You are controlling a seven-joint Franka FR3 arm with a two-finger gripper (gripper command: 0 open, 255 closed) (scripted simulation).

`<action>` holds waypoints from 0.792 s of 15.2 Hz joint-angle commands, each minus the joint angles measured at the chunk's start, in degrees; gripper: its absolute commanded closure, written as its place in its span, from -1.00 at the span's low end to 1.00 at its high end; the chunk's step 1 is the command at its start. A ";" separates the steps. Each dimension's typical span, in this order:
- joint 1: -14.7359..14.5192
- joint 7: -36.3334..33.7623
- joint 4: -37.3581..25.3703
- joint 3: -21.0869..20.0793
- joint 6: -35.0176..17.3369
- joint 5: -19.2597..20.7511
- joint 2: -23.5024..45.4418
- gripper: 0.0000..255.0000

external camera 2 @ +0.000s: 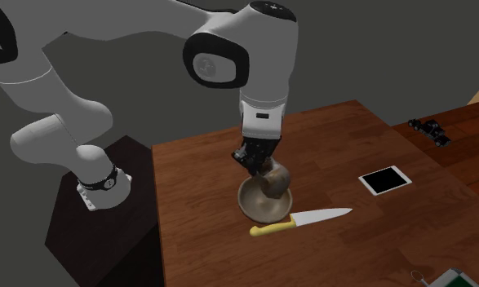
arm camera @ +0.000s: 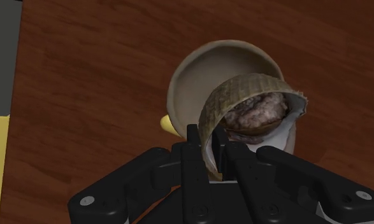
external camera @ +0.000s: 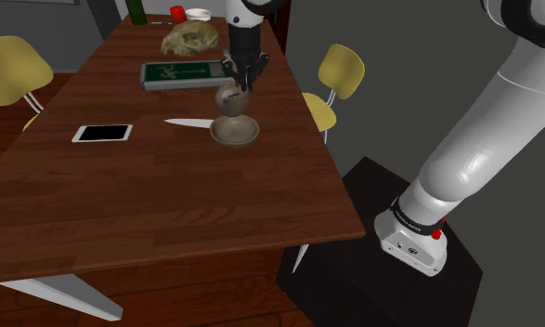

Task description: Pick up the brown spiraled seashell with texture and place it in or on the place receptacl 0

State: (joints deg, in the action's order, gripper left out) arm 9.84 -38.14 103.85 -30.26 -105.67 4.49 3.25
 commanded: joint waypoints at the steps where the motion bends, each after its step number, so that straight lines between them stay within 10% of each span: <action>1: 0.05 -0.04 1.67 0.03 -1.62 -0.03 -0.13 1.00; 12: -0.07 -0.93 6.64 0.07 -7.81 0.95 1.33 1.00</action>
State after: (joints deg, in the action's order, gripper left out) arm 9.80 -39.00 110.46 -30.18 -113.34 5.39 4.51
